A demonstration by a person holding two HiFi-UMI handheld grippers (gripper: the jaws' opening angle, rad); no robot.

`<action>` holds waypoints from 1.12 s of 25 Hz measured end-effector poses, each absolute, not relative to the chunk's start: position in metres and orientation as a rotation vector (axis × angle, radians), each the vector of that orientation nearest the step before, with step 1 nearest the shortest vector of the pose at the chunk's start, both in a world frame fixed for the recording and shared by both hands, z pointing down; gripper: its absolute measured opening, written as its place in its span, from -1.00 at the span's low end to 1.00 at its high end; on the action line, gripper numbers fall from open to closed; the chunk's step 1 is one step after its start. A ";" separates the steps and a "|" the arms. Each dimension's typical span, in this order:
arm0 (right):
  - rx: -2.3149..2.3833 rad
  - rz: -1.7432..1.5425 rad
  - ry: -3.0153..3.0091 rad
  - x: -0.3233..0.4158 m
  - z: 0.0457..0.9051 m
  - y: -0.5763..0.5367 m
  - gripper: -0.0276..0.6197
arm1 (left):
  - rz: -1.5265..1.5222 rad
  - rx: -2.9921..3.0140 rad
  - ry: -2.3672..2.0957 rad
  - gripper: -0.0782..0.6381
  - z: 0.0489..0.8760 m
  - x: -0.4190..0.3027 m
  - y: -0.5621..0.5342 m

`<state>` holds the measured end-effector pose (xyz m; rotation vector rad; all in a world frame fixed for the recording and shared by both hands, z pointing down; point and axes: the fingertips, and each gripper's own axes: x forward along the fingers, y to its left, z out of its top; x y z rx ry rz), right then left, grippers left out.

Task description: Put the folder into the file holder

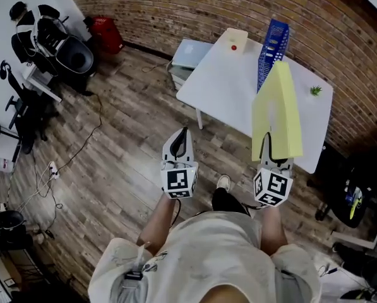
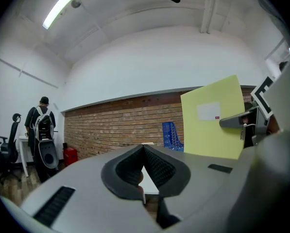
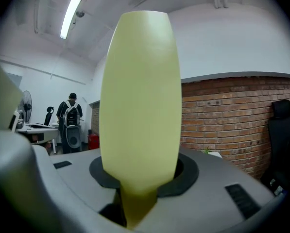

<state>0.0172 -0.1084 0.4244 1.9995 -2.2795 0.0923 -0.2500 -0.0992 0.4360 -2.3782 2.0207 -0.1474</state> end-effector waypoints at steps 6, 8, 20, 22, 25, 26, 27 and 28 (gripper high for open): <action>2.091 0.125 -2.167 0.058 0.435 -0.123 -0.43 | -0.145 -2.506 1.844 -0.76 0.437 -0.190 -0.145; 2.111 0.137 -2.141 0.068 0.438 -0.127 -0.43 | -0.144 -2.536 1.796 -0.76 0.435 -0.173 -0.156; 2.227 0.115 -2.084 0.115 0.422 -0.150 -0.43 | -0.161 -2.618 1.653 -0.76 0.437 -0.115 -0.203; 2.252 0.089 -2.090 0.123 0.412 -0.156 -0.43 | -0.162 -2.620 1.638 -0.76 0.436 -0.107 -0.210; 2.297 0.016 -2.110 0.133 0.392 -0.163 -0.43 | -0.162 -2.614 1.621 -0.76 0.434 -0.098 -0.221; 2.307 -0.019 -2.118 0.137 0.384 -0.166 -0.43 | -0.161 -2.610 1.621 -0.76 0.433 -0.095 -0.224; 2.316 -0.053 -2.129 0.140 0.375 -0.169 -0.43 | -0.158 -2.604 1.624 -0.76 0.432 -0.094 -0.228; 2.324 -0.085 -2.141 0.142 0.366 -0.173 -0.43 | -0.156 -2.596 1.630 -0.76 0.431 -0.093 -0.232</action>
